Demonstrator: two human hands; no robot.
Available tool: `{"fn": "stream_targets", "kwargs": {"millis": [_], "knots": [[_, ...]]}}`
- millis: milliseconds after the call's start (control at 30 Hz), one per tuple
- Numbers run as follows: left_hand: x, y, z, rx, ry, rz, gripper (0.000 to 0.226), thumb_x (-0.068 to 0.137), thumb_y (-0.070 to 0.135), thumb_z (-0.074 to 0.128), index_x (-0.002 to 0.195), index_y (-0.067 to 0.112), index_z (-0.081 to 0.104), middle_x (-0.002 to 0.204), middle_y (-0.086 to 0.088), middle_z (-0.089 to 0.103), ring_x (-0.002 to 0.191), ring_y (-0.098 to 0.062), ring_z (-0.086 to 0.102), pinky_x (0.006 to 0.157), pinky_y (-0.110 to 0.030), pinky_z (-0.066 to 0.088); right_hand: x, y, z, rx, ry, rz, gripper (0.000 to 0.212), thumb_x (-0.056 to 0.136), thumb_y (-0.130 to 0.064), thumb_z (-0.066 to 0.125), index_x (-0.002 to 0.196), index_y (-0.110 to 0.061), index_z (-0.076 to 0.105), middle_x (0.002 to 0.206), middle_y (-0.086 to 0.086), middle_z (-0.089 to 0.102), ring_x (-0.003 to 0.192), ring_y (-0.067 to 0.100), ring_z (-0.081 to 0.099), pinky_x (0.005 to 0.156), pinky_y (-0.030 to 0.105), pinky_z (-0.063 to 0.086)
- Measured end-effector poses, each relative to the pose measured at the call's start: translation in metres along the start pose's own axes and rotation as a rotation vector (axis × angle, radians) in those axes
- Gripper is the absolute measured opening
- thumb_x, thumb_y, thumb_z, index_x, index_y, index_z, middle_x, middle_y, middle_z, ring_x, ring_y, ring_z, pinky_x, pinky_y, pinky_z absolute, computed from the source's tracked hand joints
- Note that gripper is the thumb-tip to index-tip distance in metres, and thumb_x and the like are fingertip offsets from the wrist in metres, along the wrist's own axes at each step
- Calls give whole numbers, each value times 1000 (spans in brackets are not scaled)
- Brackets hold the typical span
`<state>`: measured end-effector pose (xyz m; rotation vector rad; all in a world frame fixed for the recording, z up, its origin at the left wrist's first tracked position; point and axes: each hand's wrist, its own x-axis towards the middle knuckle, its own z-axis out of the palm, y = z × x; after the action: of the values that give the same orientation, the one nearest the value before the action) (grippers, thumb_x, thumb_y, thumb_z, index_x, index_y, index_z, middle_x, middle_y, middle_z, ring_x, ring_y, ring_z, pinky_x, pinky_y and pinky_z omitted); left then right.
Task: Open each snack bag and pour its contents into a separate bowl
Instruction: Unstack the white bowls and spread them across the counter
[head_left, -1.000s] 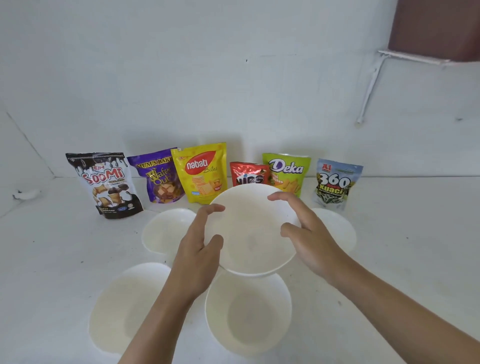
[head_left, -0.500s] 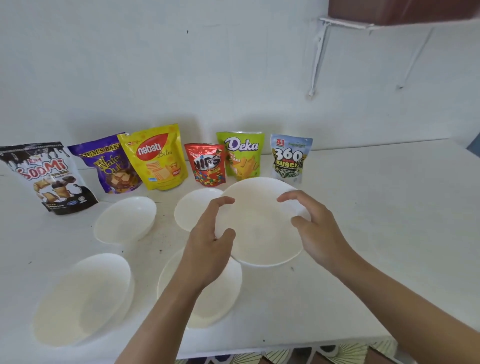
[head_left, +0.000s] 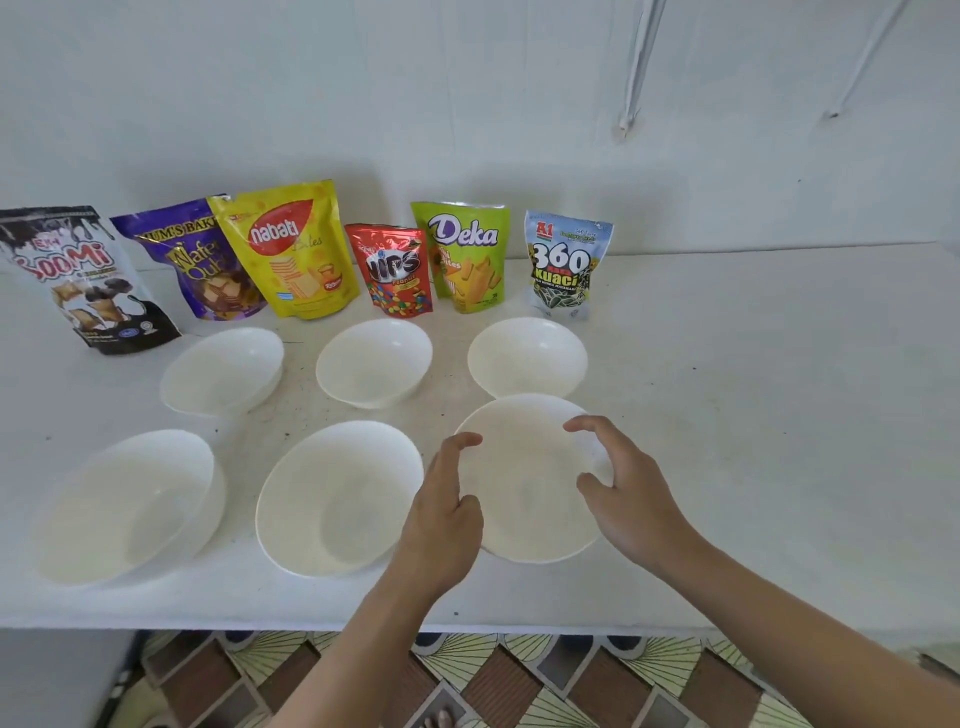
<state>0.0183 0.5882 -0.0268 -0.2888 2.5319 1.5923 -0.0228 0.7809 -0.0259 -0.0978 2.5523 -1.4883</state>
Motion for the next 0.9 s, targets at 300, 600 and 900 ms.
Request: {"fn": "stream_targets", "kwargs": {"millis": [300,600,900], "knots": [[5,-15,10,109,-26,-11,56,89,3,46,134,38,40,133,10,49,71,-9,53,73,-31,45,0,22,5,7,-10,58,55,87,3,48,126,-36,51,133,-9,51,115,20,49,83,29,40],[14,-25,2,176,-65,-31,53,89,6,47,129,40,42,132,8,52,76,-16,59,87,-43,54,3,19,3,-30,-56,51,51,88,-4,55,130,-34,50,129,-13,50,112,16,49,86,29,41],[17,-18,15,180,-78,12,53,93,5,47,136,35,42,133,17,42,66,-7,50,64,-14,38,7,23,1,-104,0,41,37,92,-13,56,126,-27,51,126,-8,52,100,12,50,75,28,41]]}}
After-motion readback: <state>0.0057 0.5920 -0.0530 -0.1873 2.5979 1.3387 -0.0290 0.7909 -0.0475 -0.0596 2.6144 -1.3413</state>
